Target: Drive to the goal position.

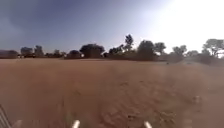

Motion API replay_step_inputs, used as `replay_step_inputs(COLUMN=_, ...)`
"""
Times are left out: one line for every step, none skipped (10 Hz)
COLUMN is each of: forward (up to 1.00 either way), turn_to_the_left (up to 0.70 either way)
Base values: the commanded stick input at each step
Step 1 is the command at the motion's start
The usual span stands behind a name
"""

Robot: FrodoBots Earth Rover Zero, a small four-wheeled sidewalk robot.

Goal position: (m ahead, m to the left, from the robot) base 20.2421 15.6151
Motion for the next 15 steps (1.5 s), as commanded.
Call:
replay_step_inputs(forward=1.00, turn_to_the_left=0.00)
replay_step_inputs(forward=1.00, turn_to_the_left=0.00)
replay_step_inputs(forward=1.00, turn_to_the_left=0.00)
replay_step_inputs(forward=1.00, turn_to_the_left=0.00)
replay_step_inputs(forward=1.00, turn_to_the_left=0.00)
replay_step_inputs(forward=1.00, turn_to_the_left=0.00)
replay_step_inputs(forward=1.00, turn_to_the_left=0.00)
replay_step_inputs(forward=1.00, turn_to_the_left=0.00)
replay_step_inputs(forward=1.00, turn_to_the_left=0.00)
replay_step_inputs(forward=1.00, turn_to_the_left=0.00)
replay_step_inputs(forward=1.00, turn_to_the_left=0.00)
replay_step_inputs(forward=1.00, turn_to_the_left=0.00)
replay_step_inputs(forward=1.00, turn_to_the_left=0.00)
replay_step_inputs(forward=1.00, turn_to_the_left=0.00)
replay_step_inputs(forward=1.00, turn_to_the_left=0.00)
